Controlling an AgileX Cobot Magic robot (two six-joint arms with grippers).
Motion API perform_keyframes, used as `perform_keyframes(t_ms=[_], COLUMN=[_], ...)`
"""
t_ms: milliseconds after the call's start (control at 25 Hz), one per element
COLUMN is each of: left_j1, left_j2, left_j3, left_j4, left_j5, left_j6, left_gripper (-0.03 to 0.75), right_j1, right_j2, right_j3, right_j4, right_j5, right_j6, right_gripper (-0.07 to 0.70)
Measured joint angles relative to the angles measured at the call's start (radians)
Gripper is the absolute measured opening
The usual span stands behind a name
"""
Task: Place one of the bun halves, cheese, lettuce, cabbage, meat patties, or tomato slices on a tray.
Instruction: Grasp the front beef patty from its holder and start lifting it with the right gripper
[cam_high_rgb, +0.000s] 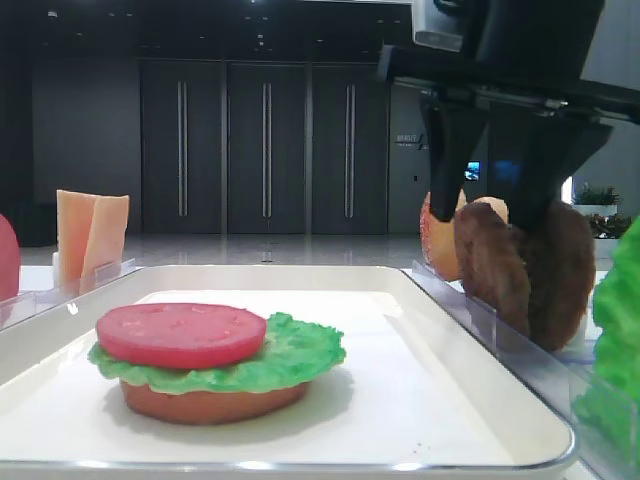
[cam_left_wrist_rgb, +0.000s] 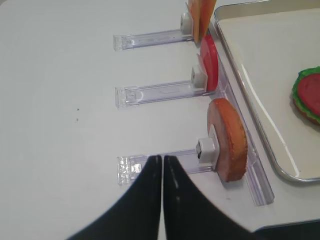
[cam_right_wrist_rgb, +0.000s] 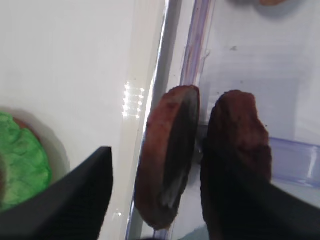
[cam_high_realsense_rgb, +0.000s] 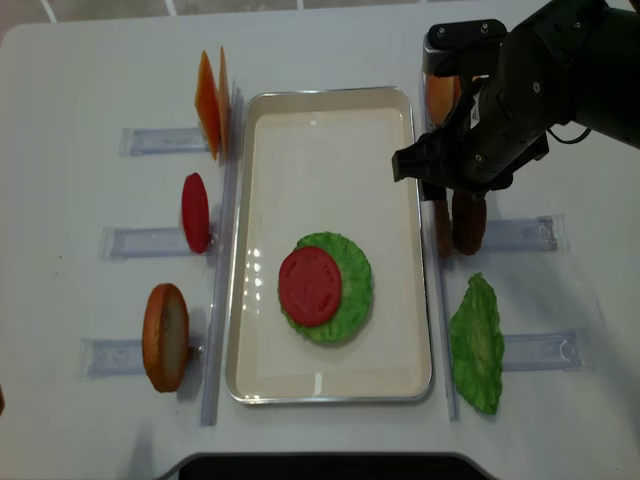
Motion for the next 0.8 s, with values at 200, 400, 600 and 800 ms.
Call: perform_keyframes(t_ms=[200, 400, 600, 800], left_j1=[0.0, 0.0, 0.0, 0.0], left_j2=[0.0, 0.0, 0.0, 0.0], left_j3=[0.0, 0.0, 0.0, 0.0], left_j4=[0.0, 0.0, 0.0, 0.0], left_j5=[0.0, 0.0, 0.0, 0.0], left_j6=[0.0, 0.0, 0.0, 0.0], left_gripper=[-0.007, -0.007, -0.007, -0.007], right_j1=[0.0, 0.0, 0.0, 0.0], right_j2=[0.043, 0.045, 0.052, 0.054], right_j3=[0.0, 0.0, 0.0, 0.004], right_j4=[0.01, 0.015, 0.015, 0.014], right_j5=[0.001, -0.002, -0.005, -0.005], right_j6=[-0.004, -0.007, -0.008, -0.008], right_gripper=[0.405, 0.405, 0.351, 0.241])
